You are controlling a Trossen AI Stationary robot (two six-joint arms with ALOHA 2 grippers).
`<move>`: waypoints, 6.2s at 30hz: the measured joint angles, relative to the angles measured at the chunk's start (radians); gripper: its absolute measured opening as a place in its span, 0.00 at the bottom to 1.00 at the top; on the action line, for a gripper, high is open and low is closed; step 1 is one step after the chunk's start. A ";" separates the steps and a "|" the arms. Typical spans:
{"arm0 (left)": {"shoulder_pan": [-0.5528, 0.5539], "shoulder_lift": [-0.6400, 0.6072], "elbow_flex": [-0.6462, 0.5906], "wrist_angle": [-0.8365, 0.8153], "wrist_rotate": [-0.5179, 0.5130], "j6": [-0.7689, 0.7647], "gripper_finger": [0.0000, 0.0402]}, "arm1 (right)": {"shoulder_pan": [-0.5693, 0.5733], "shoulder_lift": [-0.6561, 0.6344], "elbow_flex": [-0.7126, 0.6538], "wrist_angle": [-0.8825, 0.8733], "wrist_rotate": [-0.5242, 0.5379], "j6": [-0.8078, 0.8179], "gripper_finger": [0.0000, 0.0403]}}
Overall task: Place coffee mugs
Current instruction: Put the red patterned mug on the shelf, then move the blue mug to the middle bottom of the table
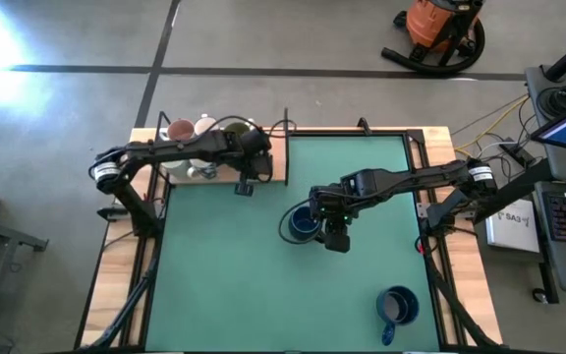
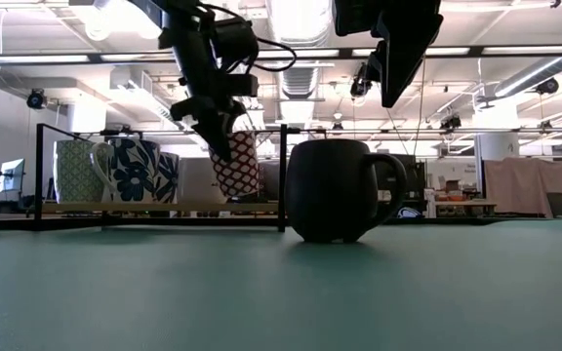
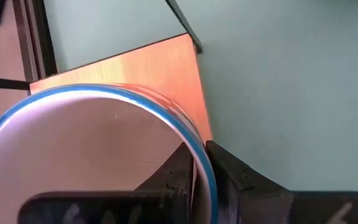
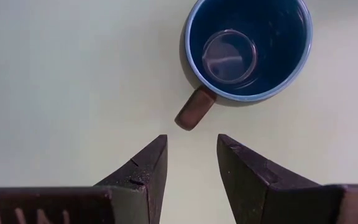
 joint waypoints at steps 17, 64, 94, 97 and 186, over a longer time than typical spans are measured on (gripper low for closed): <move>0.016 0.054 0.027 0.060 0.040 0.038 0.10 | 0.000 0.000 0.000 -0.020 0.000 -0.004 0.32; 0.023 0.093 0.158 -0.031 0.070 -0.007 0.17 | 0.000 0.000 0.000 -0.027 0.000 -0.037 0.32; 0.173 0.099 0.156 0.098 0.068 0.151 0.04 | -0.004 0.000 0.000 -0.027 0.024 -0.036 0.32; 0.182 0.099 0.156 0.101 0.067 0.167 0.04 | -0.005 0.000 0.000 -0.027 0.024 -0.036 0.32; -0.192 -0.029 0.188 -0.223 0.335 -0.303 0.13 | 0.190 -0.148 -0.202 -0.110 0.025 0.367 0.32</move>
